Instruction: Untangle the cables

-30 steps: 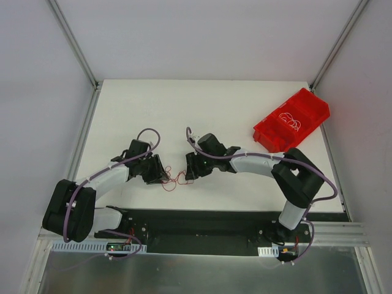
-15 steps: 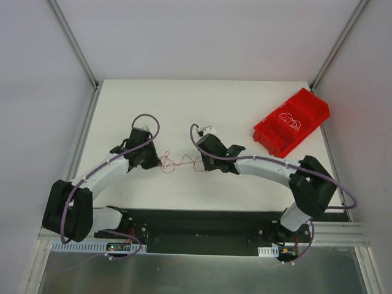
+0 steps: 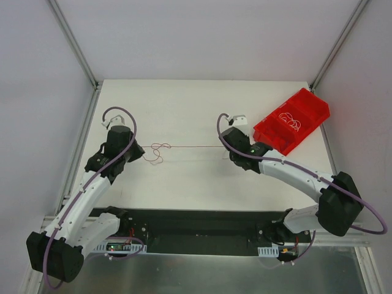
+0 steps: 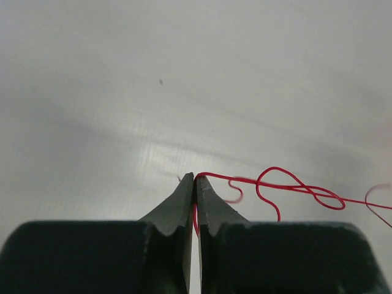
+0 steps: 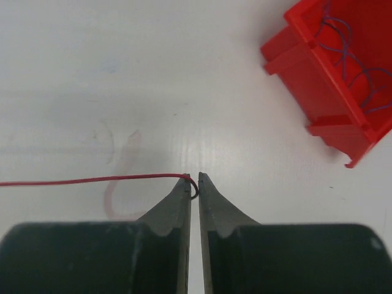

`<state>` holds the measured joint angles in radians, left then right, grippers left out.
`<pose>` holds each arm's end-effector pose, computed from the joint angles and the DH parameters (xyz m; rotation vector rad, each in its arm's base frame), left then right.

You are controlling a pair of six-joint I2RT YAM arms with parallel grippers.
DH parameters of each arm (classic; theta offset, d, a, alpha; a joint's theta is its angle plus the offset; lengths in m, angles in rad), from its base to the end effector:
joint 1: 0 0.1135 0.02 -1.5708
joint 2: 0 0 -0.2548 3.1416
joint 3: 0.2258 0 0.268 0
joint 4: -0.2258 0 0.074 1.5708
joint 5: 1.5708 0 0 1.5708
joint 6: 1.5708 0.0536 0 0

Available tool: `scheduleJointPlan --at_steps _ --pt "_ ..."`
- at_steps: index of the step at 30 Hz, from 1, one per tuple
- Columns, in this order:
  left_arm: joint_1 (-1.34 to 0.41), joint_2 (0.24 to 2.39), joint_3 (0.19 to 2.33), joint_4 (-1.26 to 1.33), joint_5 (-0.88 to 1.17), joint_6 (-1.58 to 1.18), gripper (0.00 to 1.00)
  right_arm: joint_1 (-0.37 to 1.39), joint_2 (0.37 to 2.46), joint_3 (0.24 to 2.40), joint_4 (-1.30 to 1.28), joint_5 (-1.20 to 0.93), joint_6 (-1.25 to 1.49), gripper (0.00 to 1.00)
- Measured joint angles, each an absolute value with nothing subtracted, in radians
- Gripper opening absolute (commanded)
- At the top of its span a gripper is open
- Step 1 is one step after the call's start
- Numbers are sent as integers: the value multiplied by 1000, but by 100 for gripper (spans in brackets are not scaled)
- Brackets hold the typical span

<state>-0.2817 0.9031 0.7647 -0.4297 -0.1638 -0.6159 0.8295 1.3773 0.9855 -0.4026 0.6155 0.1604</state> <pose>0.2293 -0.0573 0.2687 -0.4527 2.1027 -0.3520 0.2374 0.2135 0.2352 -0.4482 2.1526 -0.1863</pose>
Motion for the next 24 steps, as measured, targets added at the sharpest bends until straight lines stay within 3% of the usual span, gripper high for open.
scheduleJointPlan --at_steps 2,9,12,14,18,24 --pt "-273 891 766 -455 -211 -610 0 797 1376 971 -431 661 154 12" --pt "-247 881 766 -549 -359 -579 0 673 1349 903 -526 754 146 0" --pt "-247 882 773 -570 -382 -561 0 653 1303 870 -540 758 128 3" --pt "-247 894 788 -579 -371 -535 0 652 1268 857 -528 738 102 18" --pt "-246 958 840 -564 -207 -463 0 651 1200 834 -480 617 52 57" --pt "-247 972 846 -458 231 -369 0 633 1150 786 -333 255 -4 67"
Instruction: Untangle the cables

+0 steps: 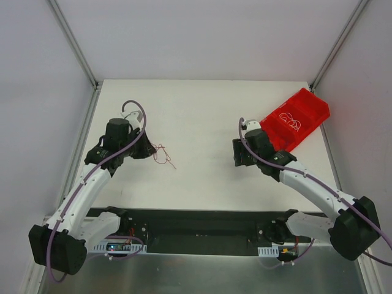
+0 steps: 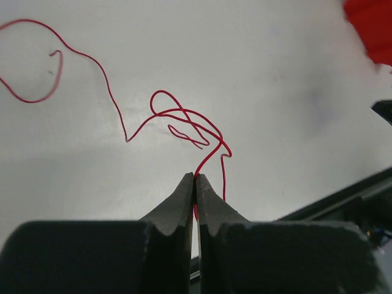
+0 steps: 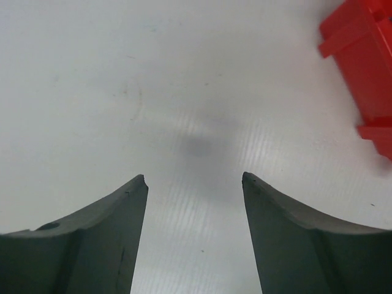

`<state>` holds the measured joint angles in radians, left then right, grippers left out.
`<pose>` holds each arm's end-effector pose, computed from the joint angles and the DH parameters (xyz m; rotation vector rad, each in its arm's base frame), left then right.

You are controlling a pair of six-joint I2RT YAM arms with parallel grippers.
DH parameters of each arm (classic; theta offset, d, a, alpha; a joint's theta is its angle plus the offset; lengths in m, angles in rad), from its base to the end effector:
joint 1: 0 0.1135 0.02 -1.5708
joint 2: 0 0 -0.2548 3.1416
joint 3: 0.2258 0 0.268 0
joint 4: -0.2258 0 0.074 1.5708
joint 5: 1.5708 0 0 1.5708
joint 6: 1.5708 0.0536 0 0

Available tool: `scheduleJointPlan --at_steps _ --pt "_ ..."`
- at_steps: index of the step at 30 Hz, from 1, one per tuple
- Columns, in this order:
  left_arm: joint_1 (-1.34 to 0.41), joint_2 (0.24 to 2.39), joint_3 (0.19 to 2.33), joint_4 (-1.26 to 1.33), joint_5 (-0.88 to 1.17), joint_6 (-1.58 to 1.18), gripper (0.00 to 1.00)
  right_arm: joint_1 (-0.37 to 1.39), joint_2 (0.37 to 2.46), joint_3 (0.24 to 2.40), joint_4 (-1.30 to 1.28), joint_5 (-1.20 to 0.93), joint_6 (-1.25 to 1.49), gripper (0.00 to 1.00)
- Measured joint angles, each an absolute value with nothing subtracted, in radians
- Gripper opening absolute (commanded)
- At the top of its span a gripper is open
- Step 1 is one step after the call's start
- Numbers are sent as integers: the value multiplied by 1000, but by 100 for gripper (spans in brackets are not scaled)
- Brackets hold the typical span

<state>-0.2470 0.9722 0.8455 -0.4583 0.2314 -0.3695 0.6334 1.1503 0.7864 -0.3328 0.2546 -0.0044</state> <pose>0.2378 -0.0726 0.2808 0.0024 2.2007 -0.6011 0.2320 0.1536 0.2284 -0.5744 2.1665 0.0510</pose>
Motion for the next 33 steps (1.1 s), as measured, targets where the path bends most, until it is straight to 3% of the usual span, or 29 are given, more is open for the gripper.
scheduleJointPlan --at_steps 7,12,15,21,26,29,33 --pt "-249 892 847 -404 499 -326 0 468 1054 786 -263 -4 11 69" --pt "-249 878 849 -371 462 -356 0 378 1034 788 -231 -155 27 71" --pt "-249 1022 891 -373 462 -401 0 379 1072 789 -212 -240 44 72" --pt "-250 1515 1077 -356 556 -479 0 393 1233 828 -182 -324 76 80" --pt "-289 1694 1198 -364 574 -522 24 422 1423 922 -164 -339 102 84" --pt "-337 1709 1231 -347 596 -528 49 455 1515 979 -158 -348 125 85" --pt "-376 1683 1175 -325 600 -516 68 552 1595 1023 -152 -322 142 85"
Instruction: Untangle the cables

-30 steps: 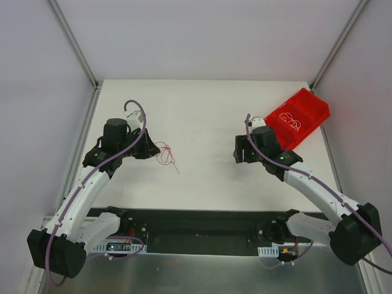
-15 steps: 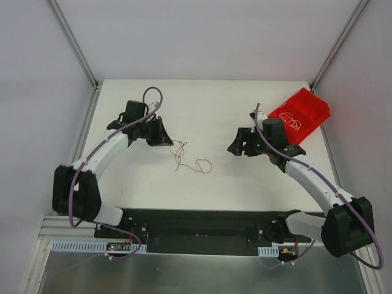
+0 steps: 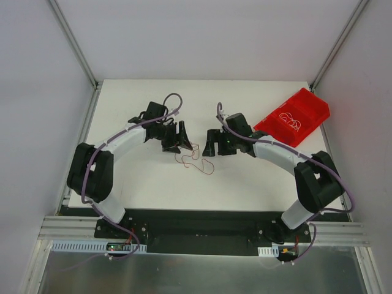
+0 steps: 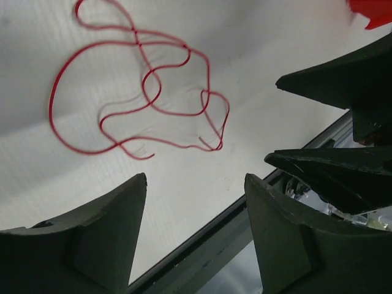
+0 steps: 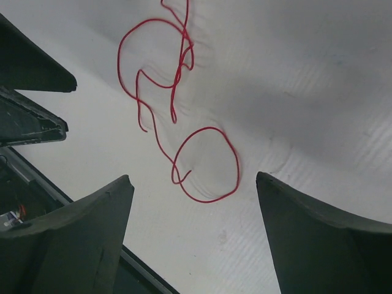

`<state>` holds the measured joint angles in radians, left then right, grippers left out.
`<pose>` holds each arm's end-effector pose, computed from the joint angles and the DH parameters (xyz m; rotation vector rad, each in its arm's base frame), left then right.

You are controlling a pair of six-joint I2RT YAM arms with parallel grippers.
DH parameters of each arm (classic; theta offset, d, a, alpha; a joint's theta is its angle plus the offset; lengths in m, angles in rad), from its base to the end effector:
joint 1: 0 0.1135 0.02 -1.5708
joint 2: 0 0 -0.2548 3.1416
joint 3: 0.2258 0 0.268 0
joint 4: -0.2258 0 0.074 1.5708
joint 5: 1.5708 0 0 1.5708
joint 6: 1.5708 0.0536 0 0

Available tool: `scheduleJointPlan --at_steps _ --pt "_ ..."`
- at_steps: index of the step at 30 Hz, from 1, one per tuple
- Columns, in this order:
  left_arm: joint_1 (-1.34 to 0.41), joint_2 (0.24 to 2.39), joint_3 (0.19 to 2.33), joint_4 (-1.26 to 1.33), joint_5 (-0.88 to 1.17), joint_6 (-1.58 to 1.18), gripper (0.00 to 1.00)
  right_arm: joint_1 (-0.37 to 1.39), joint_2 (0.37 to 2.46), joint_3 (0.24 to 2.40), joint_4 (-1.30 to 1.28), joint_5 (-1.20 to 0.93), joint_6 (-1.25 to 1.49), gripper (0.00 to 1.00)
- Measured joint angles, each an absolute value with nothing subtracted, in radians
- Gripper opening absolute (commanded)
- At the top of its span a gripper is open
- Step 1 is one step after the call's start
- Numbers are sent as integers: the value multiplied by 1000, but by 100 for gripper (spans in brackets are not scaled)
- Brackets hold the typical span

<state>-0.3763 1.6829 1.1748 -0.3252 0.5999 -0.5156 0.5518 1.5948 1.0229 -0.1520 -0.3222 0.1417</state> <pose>0.3473 -0.1698 0.2045 0.1242 2.5168 -1.1152 0.3077 0.2093 0.1946 -0.6474 2.2673 0.7196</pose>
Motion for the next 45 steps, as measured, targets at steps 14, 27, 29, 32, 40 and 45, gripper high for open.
scheduleJointPlan --at_steps 14,27,29,32,40,45 --pt "-189 1207 967 -381 461 -402 76 719 1787 1163 -216 -33 376 81" --pt "-156 1255 971 -391 484 -348 74 830 1813 1183 -277 128 685 60" --pt "-153 1255 968 -389 493 -347 74 837 1831 1205 -283 152 705 59" --pt "-149 1254 965 -388 506 -347 73 835 1873 1260 -299 190 716 51" --pt "-149 1253 939 -379 541 -347 72 833 1979 1400 -329 255 714 32" --pt "-149 1244 933 -378 549 -347 71 834 1993 1438 -364 275 676 32"
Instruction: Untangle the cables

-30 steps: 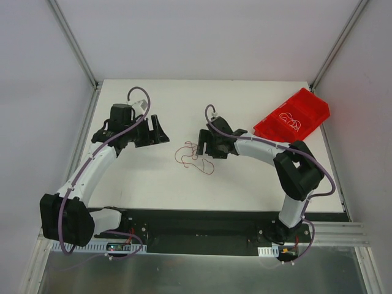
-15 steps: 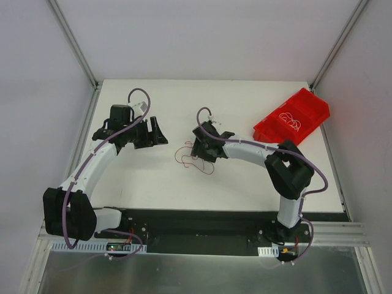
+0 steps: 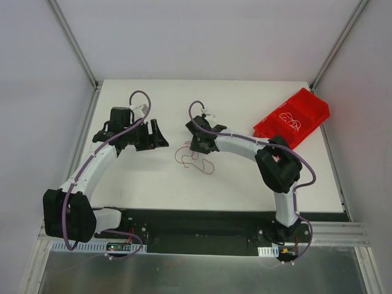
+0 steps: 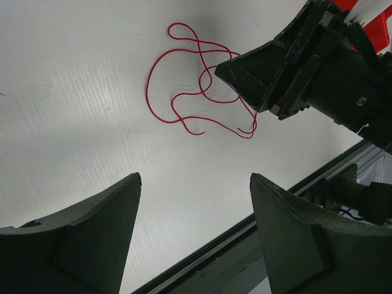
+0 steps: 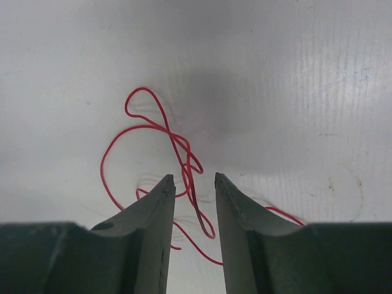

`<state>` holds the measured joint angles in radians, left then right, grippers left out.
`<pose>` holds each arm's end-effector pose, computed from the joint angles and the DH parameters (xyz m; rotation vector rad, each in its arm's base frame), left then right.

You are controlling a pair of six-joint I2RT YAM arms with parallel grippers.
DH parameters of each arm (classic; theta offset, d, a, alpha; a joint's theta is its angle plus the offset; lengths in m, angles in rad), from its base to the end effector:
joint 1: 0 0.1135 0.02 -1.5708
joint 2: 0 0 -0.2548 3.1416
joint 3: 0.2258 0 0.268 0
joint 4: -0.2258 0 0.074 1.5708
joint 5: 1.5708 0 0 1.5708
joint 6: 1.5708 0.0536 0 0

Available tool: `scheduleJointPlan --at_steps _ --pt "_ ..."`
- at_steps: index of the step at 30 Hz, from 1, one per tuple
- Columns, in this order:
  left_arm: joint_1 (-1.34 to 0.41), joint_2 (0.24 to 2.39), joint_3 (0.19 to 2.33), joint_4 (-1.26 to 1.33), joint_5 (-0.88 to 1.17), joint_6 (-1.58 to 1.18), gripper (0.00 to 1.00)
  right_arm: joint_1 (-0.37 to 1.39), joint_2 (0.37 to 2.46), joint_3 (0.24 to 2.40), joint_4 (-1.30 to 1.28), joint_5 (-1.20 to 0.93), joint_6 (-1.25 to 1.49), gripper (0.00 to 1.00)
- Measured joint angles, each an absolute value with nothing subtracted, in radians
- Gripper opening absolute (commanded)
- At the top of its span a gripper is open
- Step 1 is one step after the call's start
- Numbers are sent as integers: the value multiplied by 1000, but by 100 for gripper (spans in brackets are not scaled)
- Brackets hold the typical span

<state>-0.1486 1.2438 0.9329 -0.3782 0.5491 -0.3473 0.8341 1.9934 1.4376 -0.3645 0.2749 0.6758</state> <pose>0.2902 -0.0717 0.2559 0.0750 2.2867 -0.8819 0.3159 0.3266 0.1591 -0.0804 2.4690 0.3216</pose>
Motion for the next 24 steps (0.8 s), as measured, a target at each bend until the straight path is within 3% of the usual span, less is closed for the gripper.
scheduleJointPlan --at_steps 3,5,17,24 --pt "-149 1238 933 -377 550 -347 71 837 1993 1439 -364 276 620 25" --pt "-149 1237 933 -377 553 -347 71 839 1993 1439 -364 274 582 0" --pt "-142 1237 933 -371 575 -348 70 847 1847 1410 -451 219 400 0" --pt "-142 1234 932 -369 585 -348 70 849 1656 1205 -462 133 456 6"
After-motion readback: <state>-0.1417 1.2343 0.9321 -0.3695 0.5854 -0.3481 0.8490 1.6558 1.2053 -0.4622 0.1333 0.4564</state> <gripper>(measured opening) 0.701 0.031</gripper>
